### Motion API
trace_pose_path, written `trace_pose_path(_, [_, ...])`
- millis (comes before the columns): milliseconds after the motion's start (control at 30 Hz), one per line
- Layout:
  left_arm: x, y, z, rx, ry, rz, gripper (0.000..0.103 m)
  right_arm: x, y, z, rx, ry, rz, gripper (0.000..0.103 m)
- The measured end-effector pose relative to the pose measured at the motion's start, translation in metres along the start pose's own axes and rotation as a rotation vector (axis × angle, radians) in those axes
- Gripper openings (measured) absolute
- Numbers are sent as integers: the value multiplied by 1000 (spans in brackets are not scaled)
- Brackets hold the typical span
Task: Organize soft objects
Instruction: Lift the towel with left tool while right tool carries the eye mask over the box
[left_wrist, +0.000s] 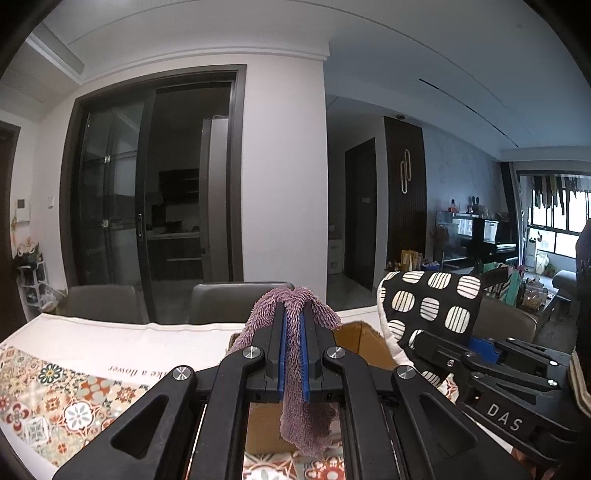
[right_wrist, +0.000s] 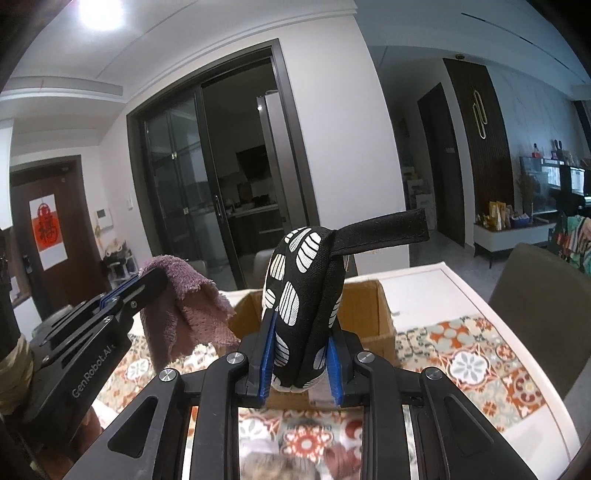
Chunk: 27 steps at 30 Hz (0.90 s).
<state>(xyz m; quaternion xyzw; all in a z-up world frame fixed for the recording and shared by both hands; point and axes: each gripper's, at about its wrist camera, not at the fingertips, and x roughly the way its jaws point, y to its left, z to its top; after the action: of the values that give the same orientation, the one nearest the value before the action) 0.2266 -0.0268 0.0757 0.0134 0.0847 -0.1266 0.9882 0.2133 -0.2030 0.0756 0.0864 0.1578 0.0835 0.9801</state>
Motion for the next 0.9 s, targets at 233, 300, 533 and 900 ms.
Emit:
trace_pose_path(233, [27, -5, 10, 33, -13, -1, 8, 31, -12, 11, -2, 26, 4, 26])
trace_pose_path(300, [36, -6, 11, 41, -17, -2, 8, 38, -16, 14, 1, 39, 9, 26])
trace_pose_path(533, [76, -1, 6, 26, 41, -22, 8, 72, -33, 24, 19, 78, 5, 26])
trace_pose_path(900, [124, 2, -18, 13, 189, -23, 8, 120, -42, 12, 1, 193, -2, 26])
